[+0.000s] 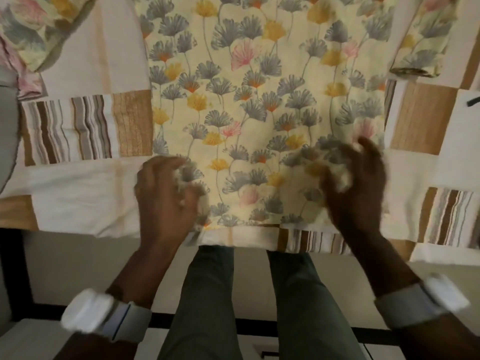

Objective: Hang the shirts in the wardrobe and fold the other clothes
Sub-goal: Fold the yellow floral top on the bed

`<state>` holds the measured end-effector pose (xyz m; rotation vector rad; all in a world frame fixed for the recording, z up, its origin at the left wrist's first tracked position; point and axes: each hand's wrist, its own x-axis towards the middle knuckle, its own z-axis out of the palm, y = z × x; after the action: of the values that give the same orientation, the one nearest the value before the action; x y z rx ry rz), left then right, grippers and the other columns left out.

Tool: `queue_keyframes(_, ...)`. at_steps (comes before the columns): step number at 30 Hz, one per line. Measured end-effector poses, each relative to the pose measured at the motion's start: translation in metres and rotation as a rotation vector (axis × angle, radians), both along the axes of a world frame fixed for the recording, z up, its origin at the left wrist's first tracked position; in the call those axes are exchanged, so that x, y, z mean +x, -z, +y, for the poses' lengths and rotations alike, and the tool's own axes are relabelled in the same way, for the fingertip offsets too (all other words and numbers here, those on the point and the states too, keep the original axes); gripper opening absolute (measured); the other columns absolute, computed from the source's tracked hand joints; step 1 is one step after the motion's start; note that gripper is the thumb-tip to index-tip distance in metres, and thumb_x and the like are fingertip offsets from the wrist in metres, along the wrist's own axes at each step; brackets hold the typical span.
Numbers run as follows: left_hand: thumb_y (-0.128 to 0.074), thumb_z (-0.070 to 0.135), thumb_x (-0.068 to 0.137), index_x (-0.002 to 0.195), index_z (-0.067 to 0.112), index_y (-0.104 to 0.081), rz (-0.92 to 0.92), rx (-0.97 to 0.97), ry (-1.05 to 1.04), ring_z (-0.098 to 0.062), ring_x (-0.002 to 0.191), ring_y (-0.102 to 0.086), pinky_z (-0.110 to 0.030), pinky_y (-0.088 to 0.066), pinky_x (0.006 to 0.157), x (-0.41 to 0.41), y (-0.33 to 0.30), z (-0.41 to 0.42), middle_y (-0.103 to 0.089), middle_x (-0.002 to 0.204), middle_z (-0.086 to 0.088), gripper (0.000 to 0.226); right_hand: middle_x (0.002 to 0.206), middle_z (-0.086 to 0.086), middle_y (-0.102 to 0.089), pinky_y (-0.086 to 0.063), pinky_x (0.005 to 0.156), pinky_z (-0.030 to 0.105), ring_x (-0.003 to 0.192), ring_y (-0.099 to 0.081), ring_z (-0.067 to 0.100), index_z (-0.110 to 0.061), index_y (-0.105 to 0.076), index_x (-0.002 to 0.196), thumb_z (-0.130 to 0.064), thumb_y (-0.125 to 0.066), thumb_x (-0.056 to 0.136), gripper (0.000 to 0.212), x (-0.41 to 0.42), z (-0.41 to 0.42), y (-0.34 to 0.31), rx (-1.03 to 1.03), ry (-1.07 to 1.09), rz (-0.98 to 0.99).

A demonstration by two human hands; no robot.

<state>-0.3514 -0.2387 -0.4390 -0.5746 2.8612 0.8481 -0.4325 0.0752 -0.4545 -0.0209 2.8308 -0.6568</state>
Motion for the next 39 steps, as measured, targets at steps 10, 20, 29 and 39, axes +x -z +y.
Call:
queue_keyframes(10, -0.036, 0.053, 0.108, 0.161, 0.02, -0.031, -0.01, -0.162, 0.619, -0.03, 0.16, -0.004, -0.064, -0.004, 0.124, -0.176, 0.074, 0.071, -0.011, 0.173, -0.01, 0.063, 0.173, 0.007, -0.01, -0.009, 0.129, 0.049, 0.16, -0.004, 0.025, -0.022, -0.024, 0.164, -0.055, -0.04, 0.107, 0.067, -0.069, 0.007, 0.062, 0.094, -0.429, 0.013)
queue_keyframes(20, -0.033, 0.052, 0.109, 0.164, 0.018, -0.022, 0.142, -0.127, 0.614, -0.03, 0.16, 0.0, -0.064, -0.001, 0.124, -0.335, 0.074, 0.134, -0.005, 0.174, -0.008, 0.065, 0.137, -0.001, -0.056, -0.048, 0.095, 0.03, 0.114, -0.057, 0.013, -0.017, -0.051, 0.146, -0.056, -0.057, 0.1, 0.06, -0.178, 0.088, 0.007, -0.456, 0.582, 0.06)
queue_keyframes(29, -0.017, 0.06, 0.108, 0.165, 0.025, -0.02, 0.201, -0.215, 0.507, -0.024, 0.161, -0.004, -0.063, 0.002, 0.124, -0.428, 0.095, 0.17, -0.012, 0.174, -0.001, 0.067, 0.087, -0.014, -0.066, -0.052, 0.063, 0.024, 0.076, -0.065, 0.006, -0.023, -0.065, 0.1, -0.039, -0.076, 0.088, 0.022, -0.297, 0.091, 0.018, -0.423, 0.44, -0.219)
queue_keyframes(39, -0.026, 0.069, 0.102, 0.166, 0.014, -0.01, 0.307, -0.268, 0.462, -0.022, 0.16, -0.008, -0.062, -0.003, 0.124, -0.427, 0.107, 0.173, -0.014, 0.173, -0.003, 0.086, 0.102, 0.024, -0.064, -0.053, 0.078, 0.049, 0.089, -0.063, 0.042, -0.004, -0.063, 0.112, -0.024, -0.061, 0.098, 0.024, -0.387, 0.223, -0.022, 0.272, -0.037, 0.153)
